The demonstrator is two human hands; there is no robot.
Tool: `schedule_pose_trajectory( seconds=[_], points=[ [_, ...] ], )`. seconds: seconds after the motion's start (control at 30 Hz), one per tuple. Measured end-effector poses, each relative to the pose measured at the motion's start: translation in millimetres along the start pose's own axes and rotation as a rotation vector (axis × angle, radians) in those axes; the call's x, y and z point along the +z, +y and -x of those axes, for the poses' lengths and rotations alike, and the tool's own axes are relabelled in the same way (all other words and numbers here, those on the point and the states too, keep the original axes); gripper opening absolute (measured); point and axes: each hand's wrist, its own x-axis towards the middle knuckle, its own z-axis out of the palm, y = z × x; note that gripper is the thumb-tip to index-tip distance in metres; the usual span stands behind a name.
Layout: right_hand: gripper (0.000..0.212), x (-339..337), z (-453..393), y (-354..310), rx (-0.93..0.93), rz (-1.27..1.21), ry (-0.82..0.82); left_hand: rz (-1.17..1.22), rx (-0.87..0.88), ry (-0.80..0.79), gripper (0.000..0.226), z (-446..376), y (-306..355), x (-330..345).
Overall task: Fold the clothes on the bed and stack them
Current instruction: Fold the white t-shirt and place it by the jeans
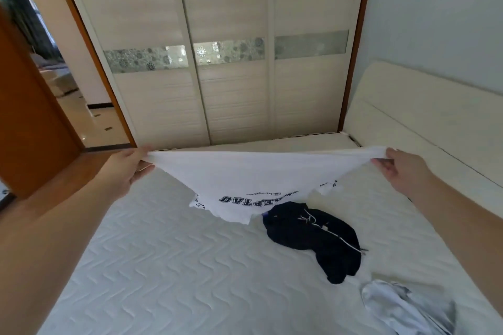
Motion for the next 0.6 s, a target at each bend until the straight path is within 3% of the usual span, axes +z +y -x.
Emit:
schedule_pose_trajectory(
  seconds=[0.1, 0.27, 0.4, 0.5, 0.6],
  points=[
    [0.004, -49, 4, 65, 0.114, 0.127, 0.025, -0.035, -0.131, 0.133, 0.011, 25, -85, -15],
    [0.035, -159, 24, 182, 0.341, 0.289, 0.141, -0.063, -0.359, 0.142, 0.014, 112, -243, -41],
    [0.035, -245, 61, 254, 0.529, 0.424, 0.257, -0.132, -0.557, 0.171, 0.024, 180, -342, -63],
    [0.020, -293, 96, 284, 0.627, 0.472, 0.325, -0.183, -0.682, 0.113, 0.013, 222, -389, -75],
    [0.022, -344, 122, 312, 0.671, 0.553, 0.360, -0.208, -0.779, 0.130, 0.009, 262, -430, -89]
  ],
)
